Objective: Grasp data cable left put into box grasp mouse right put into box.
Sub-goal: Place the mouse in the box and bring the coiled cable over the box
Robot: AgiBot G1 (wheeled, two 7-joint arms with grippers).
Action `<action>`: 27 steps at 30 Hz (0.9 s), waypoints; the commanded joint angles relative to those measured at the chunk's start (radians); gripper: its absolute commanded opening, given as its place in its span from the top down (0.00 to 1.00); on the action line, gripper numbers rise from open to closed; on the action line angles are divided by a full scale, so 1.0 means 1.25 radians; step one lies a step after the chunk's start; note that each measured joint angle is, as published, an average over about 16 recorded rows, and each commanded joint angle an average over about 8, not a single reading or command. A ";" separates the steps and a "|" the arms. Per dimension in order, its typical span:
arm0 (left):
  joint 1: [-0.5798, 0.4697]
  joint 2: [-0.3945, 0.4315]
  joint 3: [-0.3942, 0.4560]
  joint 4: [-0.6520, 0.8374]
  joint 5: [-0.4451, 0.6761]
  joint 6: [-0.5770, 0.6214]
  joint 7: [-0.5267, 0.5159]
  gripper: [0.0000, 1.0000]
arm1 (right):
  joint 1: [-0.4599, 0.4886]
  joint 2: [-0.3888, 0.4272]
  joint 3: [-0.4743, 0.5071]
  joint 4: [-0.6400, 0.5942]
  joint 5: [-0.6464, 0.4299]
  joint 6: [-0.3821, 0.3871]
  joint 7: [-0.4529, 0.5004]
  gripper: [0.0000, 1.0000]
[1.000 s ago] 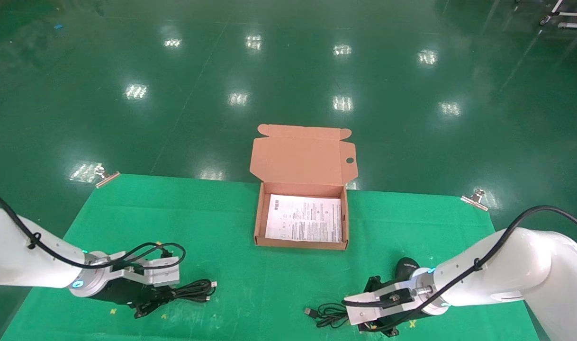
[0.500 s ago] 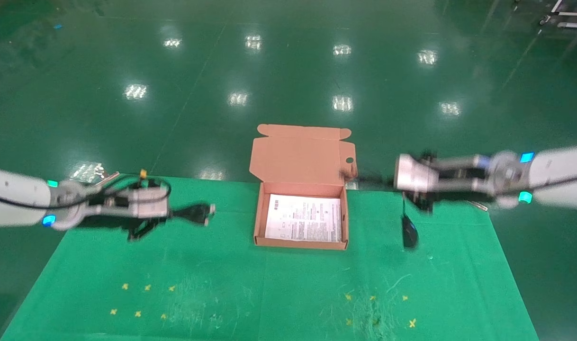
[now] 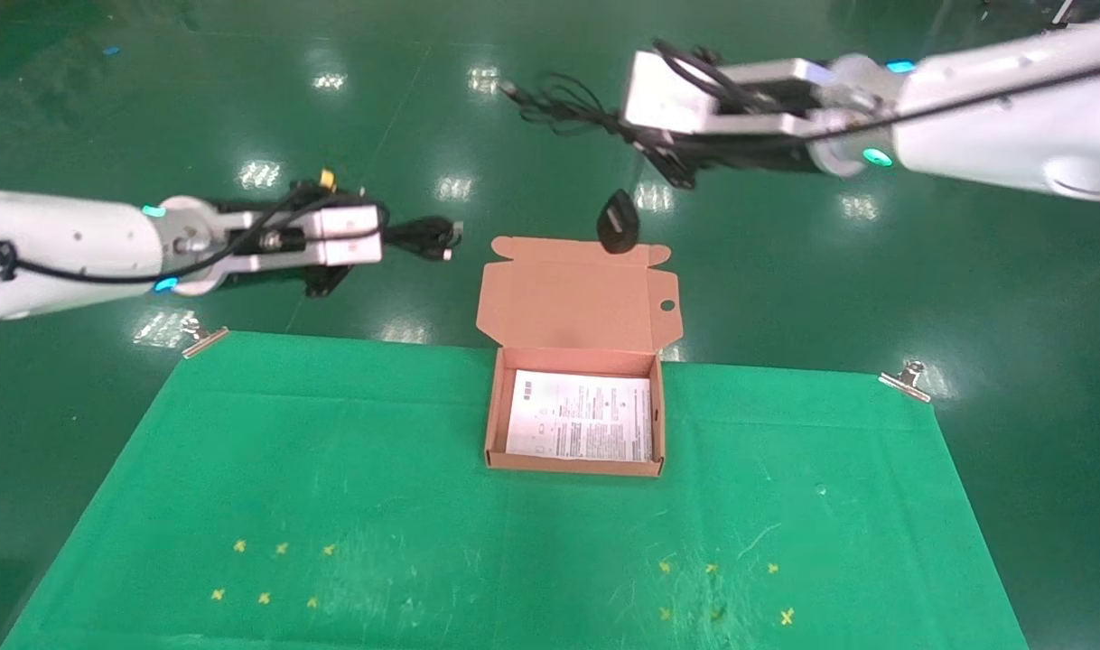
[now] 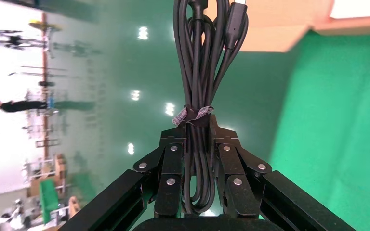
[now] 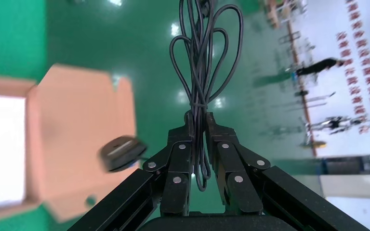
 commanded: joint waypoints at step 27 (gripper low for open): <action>0.005 0.005 0.006 0.035 0.089 -0.021 -0.101 1.00 | 0.029 -0.110 -0.044 -0.171 0.053 0.056 -0.088 1.00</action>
